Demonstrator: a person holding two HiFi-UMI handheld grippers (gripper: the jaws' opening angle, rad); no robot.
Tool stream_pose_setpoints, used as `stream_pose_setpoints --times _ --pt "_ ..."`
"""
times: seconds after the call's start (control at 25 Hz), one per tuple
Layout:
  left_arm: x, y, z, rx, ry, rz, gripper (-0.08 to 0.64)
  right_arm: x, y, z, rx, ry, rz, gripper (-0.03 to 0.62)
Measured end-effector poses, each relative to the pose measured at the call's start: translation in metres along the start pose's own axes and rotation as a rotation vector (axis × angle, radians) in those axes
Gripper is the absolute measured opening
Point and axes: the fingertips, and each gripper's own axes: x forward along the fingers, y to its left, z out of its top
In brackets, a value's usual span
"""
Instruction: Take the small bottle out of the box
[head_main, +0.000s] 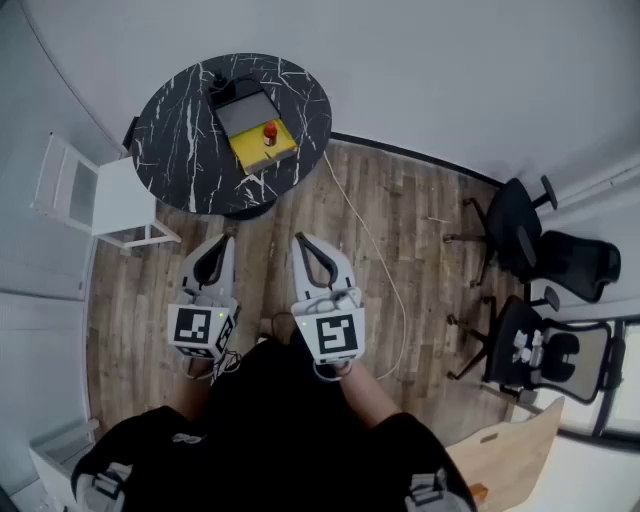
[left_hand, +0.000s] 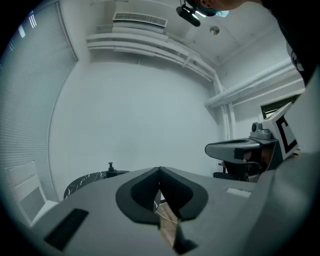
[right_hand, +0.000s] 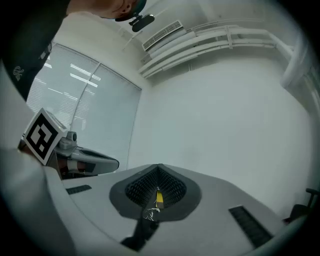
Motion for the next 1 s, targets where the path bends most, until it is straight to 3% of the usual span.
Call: stream_pose_setpoints --times 0.32,0.68,1.0 --pt "0.049 0.008 0.004 0.024 0.01 0.034 -0.002 0.036 -0.042 -0.006 0.025 -0.024 0.013 -0.005" --pt "0.146 0.005 0.02 0.06 0.045 0.091 -0.002 0.095 -0.119 -0.012 0.052 -0.045 0.13 -0.005" --pt "0.236 -0.044 0.009 0.044 0.126 0.035 -0.002 0.112 -0.203 -0.039 0.13 -0.001 0.155 -0.005"
